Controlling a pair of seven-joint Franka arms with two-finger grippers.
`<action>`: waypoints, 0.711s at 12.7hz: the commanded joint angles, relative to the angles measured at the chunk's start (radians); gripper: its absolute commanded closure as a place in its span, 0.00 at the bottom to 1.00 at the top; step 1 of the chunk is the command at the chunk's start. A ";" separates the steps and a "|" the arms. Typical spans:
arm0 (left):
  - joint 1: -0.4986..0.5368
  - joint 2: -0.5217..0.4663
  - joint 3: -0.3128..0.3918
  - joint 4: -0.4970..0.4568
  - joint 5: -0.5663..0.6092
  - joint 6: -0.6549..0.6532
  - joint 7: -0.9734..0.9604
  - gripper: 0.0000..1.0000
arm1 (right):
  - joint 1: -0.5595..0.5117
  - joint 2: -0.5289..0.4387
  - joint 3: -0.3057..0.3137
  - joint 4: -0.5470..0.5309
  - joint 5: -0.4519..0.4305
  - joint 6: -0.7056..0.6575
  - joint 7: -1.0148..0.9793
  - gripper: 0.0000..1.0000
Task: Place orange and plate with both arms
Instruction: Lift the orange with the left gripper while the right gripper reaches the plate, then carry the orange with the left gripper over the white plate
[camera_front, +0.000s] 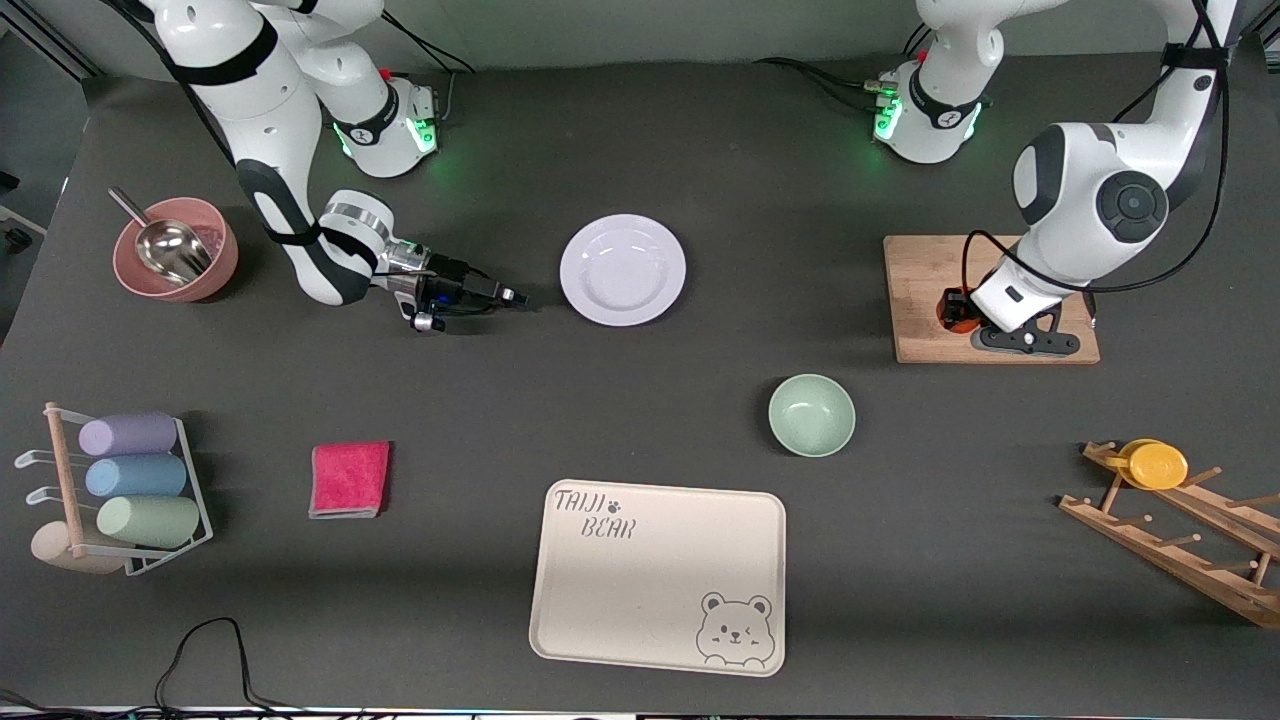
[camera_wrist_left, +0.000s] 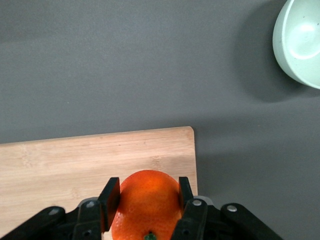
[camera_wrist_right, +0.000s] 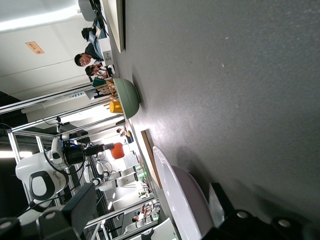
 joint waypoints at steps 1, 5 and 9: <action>-0.082 -0.035 -0.025 0.034 0.009 -0.090 -0.167 1.00 | 0.003 0.019 -0.004 0.012 0.027 -0.016 -0.034 0.00; -0.335 -0.009 -0.034 0.135 -0.007 -0.149 -0.546 1.00 | 0.002 0.019 -0.006 0.012 0.027 -0.016 -0.037 0.00; -0.584 0.132 -0.033 0.361 -0.007 -0.231 -0.905 1.00 | -0.011 0.018 -0.006 0.011 0.022 -0.027 -0.037 0.00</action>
